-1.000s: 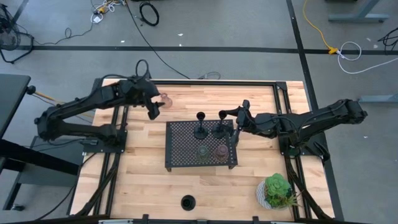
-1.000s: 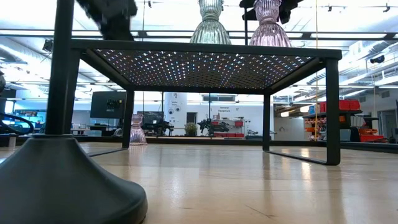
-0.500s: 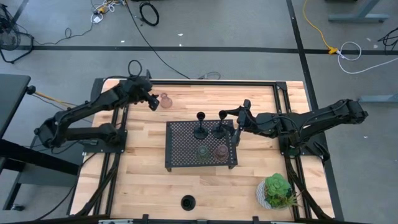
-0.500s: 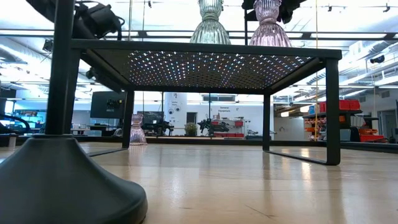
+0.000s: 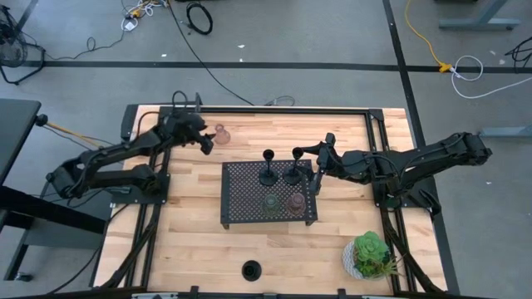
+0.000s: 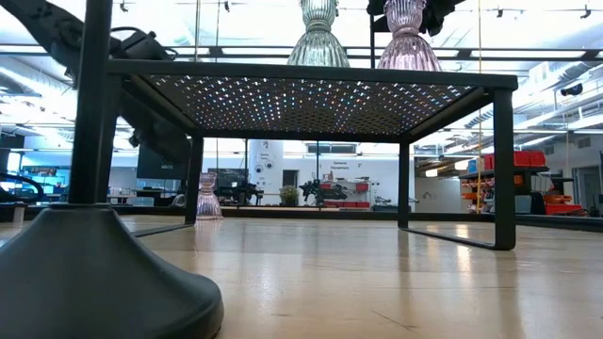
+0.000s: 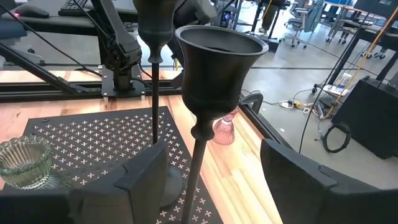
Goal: Pick & Place candle stick holders
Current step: Align the purple candle holder on the shelf with the green and purple candle holders
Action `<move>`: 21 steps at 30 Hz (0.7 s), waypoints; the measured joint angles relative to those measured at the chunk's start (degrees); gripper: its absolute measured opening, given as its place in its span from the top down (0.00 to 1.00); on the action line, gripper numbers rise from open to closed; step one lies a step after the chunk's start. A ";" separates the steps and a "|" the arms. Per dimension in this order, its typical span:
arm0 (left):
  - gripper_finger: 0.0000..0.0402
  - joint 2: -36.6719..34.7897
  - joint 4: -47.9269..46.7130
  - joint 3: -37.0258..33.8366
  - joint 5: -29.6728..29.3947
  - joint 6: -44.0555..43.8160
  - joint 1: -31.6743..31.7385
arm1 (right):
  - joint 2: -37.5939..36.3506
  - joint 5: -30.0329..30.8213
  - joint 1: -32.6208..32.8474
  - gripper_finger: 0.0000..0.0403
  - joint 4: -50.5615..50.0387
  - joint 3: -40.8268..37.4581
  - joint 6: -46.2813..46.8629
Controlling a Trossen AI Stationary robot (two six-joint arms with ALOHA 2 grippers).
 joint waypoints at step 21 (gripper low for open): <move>0.40 2.83 21.31 -11.19 2.97 -0.17 0.02 | 0.00 -0.02 0.00 0.37 0.11 0.00 0.48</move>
